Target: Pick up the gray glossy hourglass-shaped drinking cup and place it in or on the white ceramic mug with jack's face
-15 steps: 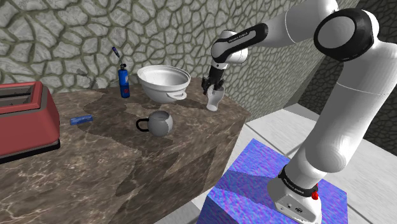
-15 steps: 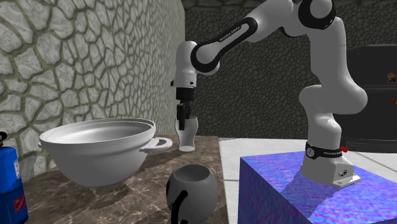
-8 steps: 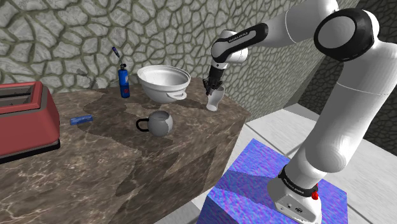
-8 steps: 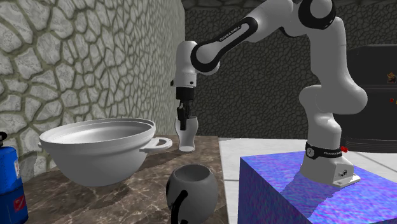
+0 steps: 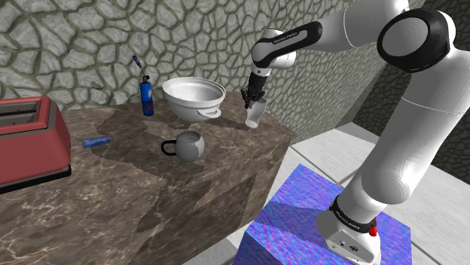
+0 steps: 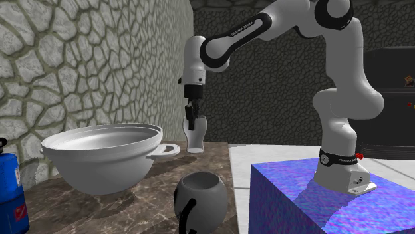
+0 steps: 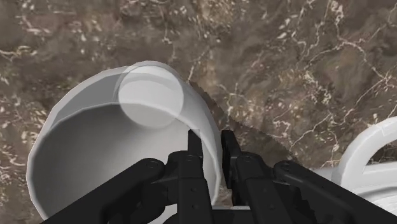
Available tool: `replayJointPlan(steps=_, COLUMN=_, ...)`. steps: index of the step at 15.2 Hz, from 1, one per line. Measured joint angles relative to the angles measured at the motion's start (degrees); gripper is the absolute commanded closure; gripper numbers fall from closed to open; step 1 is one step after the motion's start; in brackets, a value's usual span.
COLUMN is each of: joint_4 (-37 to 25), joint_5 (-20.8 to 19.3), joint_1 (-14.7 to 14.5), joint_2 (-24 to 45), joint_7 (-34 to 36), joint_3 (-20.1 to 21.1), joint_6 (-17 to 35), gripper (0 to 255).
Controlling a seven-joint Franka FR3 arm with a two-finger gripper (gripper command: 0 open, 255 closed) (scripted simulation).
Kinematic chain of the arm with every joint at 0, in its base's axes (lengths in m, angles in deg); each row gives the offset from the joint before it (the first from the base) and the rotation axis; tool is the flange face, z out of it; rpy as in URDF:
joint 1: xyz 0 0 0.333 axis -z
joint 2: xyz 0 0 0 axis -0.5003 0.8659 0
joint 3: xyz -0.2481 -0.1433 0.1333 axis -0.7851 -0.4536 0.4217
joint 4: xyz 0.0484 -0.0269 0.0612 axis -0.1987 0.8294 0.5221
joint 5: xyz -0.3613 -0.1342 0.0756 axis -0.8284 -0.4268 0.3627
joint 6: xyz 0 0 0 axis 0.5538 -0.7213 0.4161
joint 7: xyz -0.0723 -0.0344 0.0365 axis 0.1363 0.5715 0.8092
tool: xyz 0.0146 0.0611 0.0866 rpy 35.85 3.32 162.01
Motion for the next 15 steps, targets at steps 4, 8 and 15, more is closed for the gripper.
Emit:
replayJointPlan(steps=4, joint_4=-2.0, joint_5=-0.5, joint_1=0.0, joint_2=-0.9, joint_7=0.4, joint_3=-0.1, joint_6=-2.9, gripper=255)
replayJointPlan(steps=8, joint_4=-3.6, joint_5=-0.9, joint_1=0.0, joint_2=-2.3, joint_7=1.0, joint_3=-0.1, joint_6=-5.8, gripper=255)
replayJointPlan(steps=15, joint_4=-7.4, joint_5=-1.5, joint_1=0.0, joint_2=-3.8, joint_7=1.6, joint_3=-0.2, joint_6=-11.0, gripper=255)
